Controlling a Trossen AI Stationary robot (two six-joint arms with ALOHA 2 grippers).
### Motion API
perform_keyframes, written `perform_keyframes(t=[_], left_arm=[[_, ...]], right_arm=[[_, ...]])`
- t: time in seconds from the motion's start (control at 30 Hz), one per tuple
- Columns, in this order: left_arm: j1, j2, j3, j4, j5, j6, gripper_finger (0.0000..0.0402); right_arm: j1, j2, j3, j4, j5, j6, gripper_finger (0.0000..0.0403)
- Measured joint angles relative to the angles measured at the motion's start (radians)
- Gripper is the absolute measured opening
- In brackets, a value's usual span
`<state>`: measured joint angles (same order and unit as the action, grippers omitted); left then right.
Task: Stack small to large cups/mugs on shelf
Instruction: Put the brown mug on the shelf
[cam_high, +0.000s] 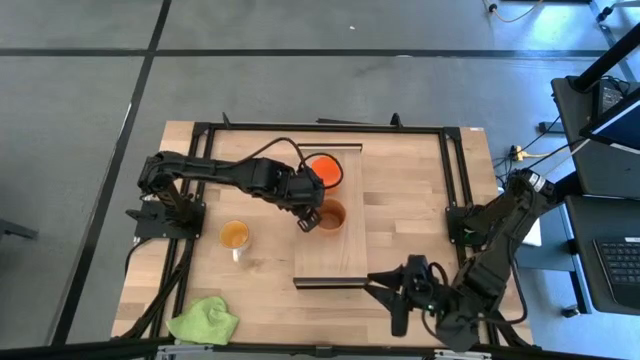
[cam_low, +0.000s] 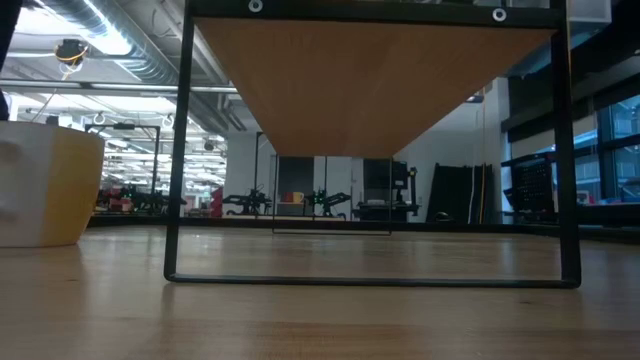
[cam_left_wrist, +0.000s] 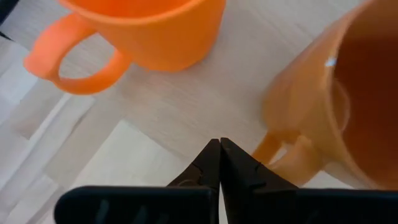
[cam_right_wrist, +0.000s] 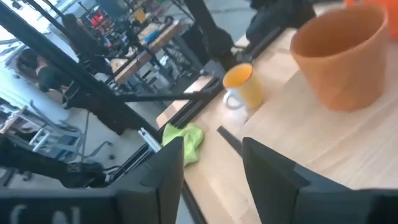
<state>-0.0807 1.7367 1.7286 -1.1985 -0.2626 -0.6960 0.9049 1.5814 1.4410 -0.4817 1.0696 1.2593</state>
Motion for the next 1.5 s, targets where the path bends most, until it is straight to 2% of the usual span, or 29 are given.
perform_keyframes(t=[0.2,0.47,0.93,1.23,1.5], left_arm=[[0.0,-0.002,0.0,0.004,0.005,0.019,0.0],[0.0,-0.004,0.001,0.003,0.006,0.037,0.0],[0.0,-0.005,0.002,0.003,0.018,0.053,0.0],[-0.001,-0.006,0.002,0.002,0.02,0.071,0.0],[-0.026,-0.006,0.002,-0.005,0.021,0.072,0.0]], right_arm=[[-0.061,0.004,0.0,-0.022,-0.056,0.056,0.0134],[-0.191,0.01,0.0,-0.188,-0.236,0.179,0.0011],[-0.339,0.017,0.0,-0.318,-0.402,0.188,0.0002],[-0.435,0.064,0.0,-0.209,-0.523,0.034,0.0001],[-0.465,0.08,0.0,-0.181,-0.531,-0.012,0.0001]])
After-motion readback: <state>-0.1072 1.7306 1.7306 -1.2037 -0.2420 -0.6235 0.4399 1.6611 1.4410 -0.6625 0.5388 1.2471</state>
